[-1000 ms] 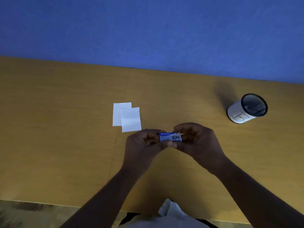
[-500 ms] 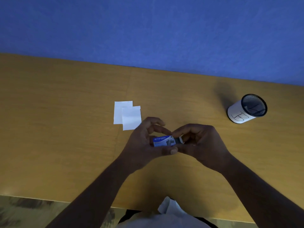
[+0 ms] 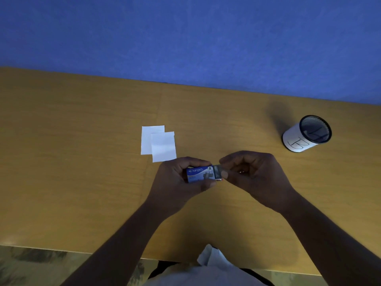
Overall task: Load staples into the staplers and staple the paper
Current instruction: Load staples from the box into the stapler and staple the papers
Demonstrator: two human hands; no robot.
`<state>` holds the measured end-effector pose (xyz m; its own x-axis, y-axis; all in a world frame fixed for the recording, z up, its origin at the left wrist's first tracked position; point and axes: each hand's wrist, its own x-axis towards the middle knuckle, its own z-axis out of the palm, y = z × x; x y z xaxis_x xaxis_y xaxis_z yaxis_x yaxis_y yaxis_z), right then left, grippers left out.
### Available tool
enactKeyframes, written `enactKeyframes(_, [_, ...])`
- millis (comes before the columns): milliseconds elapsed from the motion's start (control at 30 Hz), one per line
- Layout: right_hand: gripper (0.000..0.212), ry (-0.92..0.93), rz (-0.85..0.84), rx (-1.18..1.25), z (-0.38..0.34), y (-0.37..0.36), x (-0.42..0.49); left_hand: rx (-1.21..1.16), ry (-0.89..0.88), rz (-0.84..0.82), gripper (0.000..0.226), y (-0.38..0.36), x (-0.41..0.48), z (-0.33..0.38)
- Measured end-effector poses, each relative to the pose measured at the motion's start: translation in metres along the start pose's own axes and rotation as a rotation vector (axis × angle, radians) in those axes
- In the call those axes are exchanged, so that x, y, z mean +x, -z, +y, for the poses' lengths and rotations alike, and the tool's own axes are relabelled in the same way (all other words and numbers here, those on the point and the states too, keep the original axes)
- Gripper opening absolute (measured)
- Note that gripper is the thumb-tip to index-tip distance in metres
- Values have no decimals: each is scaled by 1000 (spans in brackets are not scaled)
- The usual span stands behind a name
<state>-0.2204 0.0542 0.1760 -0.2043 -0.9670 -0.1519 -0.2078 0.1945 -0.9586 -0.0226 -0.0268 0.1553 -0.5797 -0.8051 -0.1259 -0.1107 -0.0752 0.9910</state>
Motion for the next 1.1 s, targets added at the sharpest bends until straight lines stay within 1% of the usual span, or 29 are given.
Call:
enactKeyframes(100, [13,-4,57,-263,-4,-2,1,87,-17,26,35,-1,0,0])
enactKeyframes(167, [9,-13,68,-377,-8,-6,1,143,-38,42,33,-3,0,0])
enactKeyframes(200, [10,-24,80,-417,-11,-9,1,169,-52,50,32,-4,-1,1])
enactKeyframes(267, [20,-47,118,-489,-15,-13,1,195,-72,69,31,-6,-1,2])
enactKeyframes(367, [32,-100,177,-539,-18,-19,1,175,-69,101,34,-10,-1,4])
enactKeyframes(433, [34,-134,212,-554,-18,-21,1,184,-64,115,34,-12,-2,3])
enactKeyframes(500, [27,-153,236,-571,-17,-24,1,193,-69,124,33,-13,-3,2])
enactKeyframes(567, [14,-158,256,-562,-17,-26,0,202,-77,126,34,-14,-3,1])
enactKeyframes(733, [6,-158,312,-449,-19,-29,-1,189,-74,109,35,-16,-5,1])
enactKeyframes(800, [8,-153,343,-355,-21,-30,-2,172,-73,113,35,-15,-6,2])
enactKeyframes(867, [16,-130,385,-257,-24,-29,-2,157,-74,118,32,-14,-6,3])
enactKeyframes(1000, [12,-113,471,-167,-22,-20,-5,111,-53,133,32,-12,-7,2])
enactKeyframes(1100, [13,-130,429,-122,-20,-11,-6,61,-28,132,34,-11,-7,3])
